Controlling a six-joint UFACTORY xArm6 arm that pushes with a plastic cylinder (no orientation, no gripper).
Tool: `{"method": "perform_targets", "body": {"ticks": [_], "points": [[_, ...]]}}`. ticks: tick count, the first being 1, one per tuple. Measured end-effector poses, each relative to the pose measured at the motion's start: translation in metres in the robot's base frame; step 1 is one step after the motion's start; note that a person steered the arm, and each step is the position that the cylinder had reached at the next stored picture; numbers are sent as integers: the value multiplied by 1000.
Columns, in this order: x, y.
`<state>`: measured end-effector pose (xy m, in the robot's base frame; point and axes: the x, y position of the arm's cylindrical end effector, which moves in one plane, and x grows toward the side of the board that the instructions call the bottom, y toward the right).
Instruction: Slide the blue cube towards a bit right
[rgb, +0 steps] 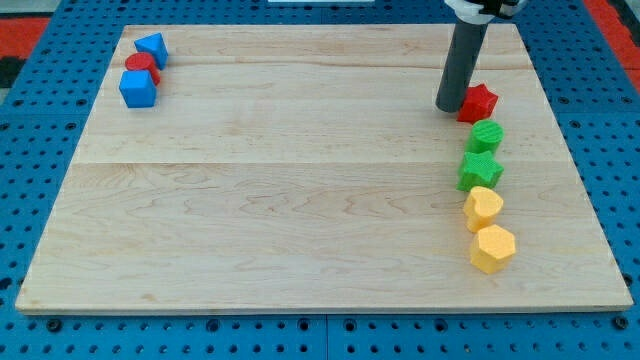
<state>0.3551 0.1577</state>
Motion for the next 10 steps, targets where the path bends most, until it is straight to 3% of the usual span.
{"method": "perform_targets", "body": {"ticks": [1, 2, 5, 7, 10], "points": [[-4, -4], [-4, -53], [43, -266], [44, -447], [-16, -446]]}}
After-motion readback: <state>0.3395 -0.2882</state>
